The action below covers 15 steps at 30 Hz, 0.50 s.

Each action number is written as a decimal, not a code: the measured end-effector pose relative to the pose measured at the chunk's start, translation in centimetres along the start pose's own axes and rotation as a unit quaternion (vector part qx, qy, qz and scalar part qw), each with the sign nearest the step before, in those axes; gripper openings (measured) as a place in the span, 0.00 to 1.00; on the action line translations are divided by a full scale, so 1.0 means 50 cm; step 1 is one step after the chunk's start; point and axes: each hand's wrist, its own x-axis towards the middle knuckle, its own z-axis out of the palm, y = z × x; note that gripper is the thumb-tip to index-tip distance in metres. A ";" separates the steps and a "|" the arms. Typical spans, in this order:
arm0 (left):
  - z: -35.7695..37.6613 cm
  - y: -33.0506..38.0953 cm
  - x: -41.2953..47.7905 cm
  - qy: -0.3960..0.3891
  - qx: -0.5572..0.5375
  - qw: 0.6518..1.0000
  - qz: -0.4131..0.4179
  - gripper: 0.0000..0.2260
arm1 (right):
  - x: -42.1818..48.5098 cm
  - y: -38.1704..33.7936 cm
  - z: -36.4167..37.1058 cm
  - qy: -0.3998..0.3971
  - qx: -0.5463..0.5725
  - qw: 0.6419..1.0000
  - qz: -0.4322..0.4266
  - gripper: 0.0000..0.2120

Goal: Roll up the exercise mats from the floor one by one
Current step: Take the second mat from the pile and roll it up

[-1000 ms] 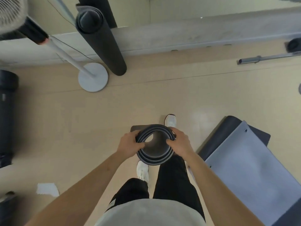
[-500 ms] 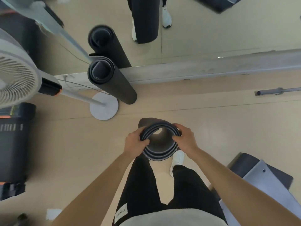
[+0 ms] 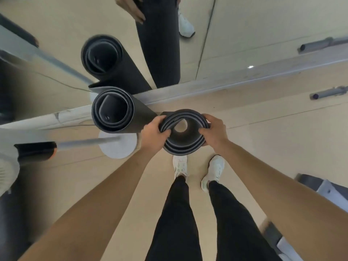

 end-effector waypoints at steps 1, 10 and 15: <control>-0.007 -0.009 0.028 0.007 0.013 1.000 0.001 0.21 | 0.025 -0.014 0.013 -0.003 0.003 1.000 0.001 0.24; -0.081 -0.029 0.220 0.022 0.152 0.987 0.051 0.20 | 0.186 -0.119 0.107 -0.001 0.008 1.000 0.006 0.25; -0.109 -0.030 0.267 0.057 0.167 0.982 0.060 0.21 | 0.231 -0.170 0.124 0.004 0.012 1.000 -0.004 0.24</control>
